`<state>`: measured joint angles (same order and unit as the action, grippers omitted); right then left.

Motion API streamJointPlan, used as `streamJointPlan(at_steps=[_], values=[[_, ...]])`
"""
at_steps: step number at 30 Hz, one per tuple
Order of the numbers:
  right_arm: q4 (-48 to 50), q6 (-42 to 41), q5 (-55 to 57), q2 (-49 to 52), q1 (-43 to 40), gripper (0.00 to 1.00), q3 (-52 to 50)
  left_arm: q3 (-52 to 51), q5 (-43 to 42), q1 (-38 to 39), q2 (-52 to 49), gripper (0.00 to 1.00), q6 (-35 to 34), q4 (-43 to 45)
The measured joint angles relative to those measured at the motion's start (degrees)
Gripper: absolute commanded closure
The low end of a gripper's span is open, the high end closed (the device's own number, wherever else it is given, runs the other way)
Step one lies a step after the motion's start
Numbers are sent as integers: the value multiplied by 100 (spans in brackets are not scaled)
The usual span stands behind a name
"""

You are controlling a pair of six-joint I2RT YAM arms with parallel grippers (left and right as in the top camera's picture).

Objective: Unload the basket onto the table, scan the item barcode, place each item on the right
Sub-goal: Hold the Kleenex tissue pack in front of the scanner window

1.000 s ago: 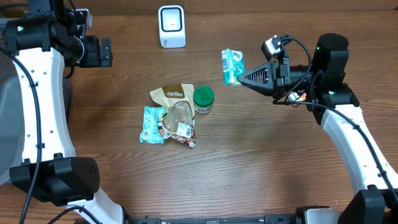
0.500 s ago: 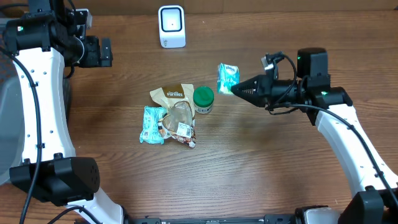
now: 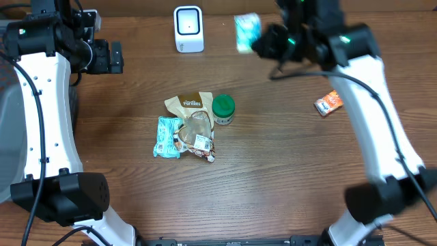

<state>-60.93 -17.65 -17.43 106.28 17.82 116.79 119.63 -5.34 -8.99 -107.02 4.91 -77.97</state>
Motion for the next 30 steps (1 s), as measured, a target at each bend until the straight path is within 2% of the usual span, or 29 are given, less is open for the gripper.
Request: streamJointPlan(at_steps=[4, 10, 14, 18, 21, 25, 30], values=[[807, 619, 1480, 1005, 555, 96, 791, 0, 0, 0, 0, 0, 0, -2], [2872, 2065, 3773, 2208, 1338, 96, 828, 0, 0, 0, -2, 0, 0, -4], [4277, 3322, 4725, 2863, 1729, 96, 828, 0, 2, 0, 0, 0, 0, -2], [5670, 4640, 5099, 3414, 1864, 96, 835, 0, 2, 0, -2, 1, 0, -4], [6227, 5552, 5158, 3733, 1840, 96, 837, 0, 0, 0, 0, 1, 0, -2], [6297, 6507, 5069, 4065, 1764, 96, 837, 0, 0, 0, 0, 1, 0, -4], [6236, 7069, 4924, 4271, 1674, 96, 837, 0, 0, 0, -2, 1, 0, -4]])
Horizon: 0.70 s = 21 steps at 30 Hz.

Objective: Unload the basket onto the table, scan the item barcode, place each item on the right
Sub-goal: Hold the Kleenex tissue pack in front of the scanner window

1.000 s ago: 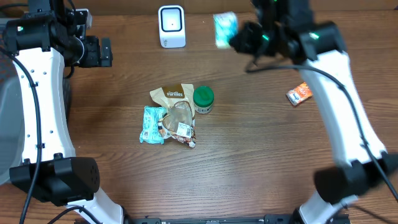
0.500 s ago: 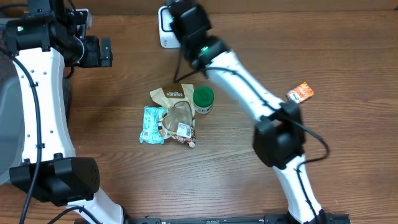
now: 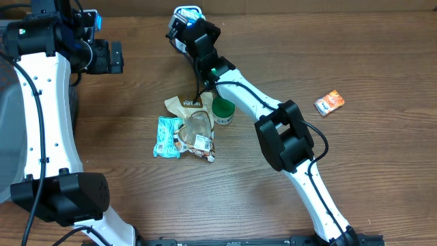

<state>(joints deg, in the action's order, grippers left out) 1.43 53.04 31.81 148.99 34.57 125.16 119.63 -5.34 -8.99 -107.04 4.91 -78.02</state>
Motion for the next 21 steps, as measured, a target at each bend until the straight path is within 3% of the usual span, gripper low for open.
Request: streamJointPlan(at_steps=[15, 21], values=[[-2, 243, -50, 2, -2, 96, 0, 0, 0, 0, 0, 0, 0, 0], [-522, -551, -118, -74, 2, 96, 0, 0, 0, 0, 0, 0, 0, 0]])
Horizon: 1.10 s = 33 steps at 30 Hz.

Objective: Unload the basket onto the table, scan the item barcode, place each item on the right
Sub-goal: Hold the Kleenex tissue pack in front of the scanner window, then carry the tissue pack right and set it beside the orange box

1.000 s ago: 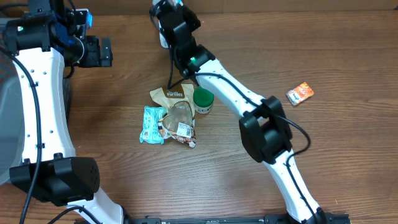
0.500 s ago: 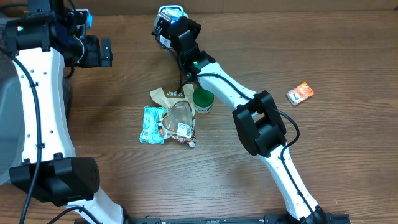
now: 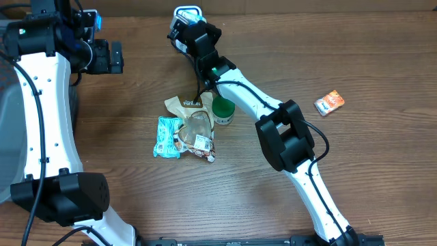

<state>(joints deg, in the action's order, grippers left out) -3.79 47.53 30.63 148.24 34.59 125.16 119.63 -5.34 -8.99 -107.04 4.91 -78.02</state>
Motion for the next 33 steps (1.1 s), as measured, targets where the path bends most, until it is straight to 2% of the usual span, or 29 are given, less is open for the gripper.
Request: streamJointPlan(at_steps=[6, 11, 16, 22, 26, 33], values=[[-1703, -1486, -435, -835, -7, 96, -9, 0, 0, 0, 2, 0, 0, 0], [-3832, -3464, -1495, -2450, -157, 96, 2, 0, 0, 0, 0, 1, 0, 0], [-5641, -4994, -2288, -3716, -634, 96, 103, 0, 0, 0, 0, 0, 0, 2], [-7593, -6223, -2586, -4065, -1338, 96, 144, 0, 0, 0, 0, 0, 0, 0], [-7962, -6671, -2693, -3932, -1707, 96, -146, 0, 0, 0, 0, 1, 0, 0], [-7888, -7106, -2894, -3888, -2428, 96, -1174, 0, 0, 0, 0, 0, 0, 2]])
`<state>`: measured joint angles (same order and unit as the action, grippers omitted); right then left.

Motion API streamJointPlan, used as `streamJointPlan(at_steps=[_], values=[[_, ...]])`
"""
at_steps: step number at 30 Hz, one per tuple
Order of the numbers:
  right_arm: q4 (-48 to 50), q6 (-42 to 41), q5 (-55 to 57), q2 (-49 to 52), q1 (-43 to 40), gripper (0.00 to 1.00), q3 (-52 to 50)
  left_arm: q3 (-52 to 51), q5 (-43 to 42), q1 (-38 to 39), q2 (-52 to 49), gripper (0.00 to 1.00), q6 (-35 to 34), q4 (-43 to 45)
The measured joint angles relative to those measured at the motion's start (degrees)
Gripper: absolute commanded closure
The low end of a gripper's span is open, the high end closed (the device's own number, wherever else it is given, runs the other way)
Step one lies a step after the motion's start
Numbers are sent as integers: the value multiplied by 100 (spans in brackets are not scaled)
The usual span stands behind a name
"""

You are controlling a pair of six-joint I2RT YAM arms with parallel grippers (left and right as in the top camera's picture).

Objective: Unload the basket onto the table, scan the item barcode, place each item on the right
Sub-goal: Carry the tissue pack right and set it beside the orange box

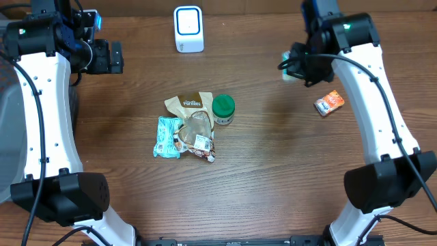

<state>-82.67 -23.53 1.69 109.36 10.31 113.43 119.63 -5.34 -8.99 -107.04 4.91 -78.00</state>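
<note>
The white barcode scanner [188,29] stands at the back of the table. My right gripper [292,68] hangs over the right side of the table, left of an orange packet [328,102]. It looks shut on a small pale teal packet [288,74], of which only an edge shows under the arm. My left gripper [117,57] is at the far left, high and away from everything, with its fingers spread and nothing between them.
In the middle of the table lies a pile: a brown pouch [186,104], a green-lidded can [223,108], a teal wrapper [166,137] and a clear snack bag [198,139]. The left arm's white links run along the left edge.
My right gripper has moved from right in front of the scanner to the right side of the table, near the orange packet. The scanner's face shows again. The left arm has not moved.
First my right gripper held a teal packet at the back, right of the scanner. At the two following moments it was pressed up close to the scanner. Now it is far to the right, with the packet's edge still showing at its tip. The pile has stayed put.
</note>
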Motion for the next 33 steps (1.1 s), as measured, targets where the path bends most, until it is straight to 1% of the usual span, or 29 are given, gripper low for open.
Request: streamJointPlan(at_steps=[5, 15, 24, 33], values=[[343, -92, -122, 11, -407, 96, -785, 0, 0, 0, 0, 0, 0, -2], [997, -133, -457, 26, -761, 96, -1899, 0, 0, 0, 0, 0, 0, 0], [1038, -136, -619, 33, -1104, 96, -2041, 0, 0, 0, 0, 1, 0, -2], [1316, -170, -638, 33, -1182, 96, -2428, 0, 0, 0, 0, 0, 0, 0]])
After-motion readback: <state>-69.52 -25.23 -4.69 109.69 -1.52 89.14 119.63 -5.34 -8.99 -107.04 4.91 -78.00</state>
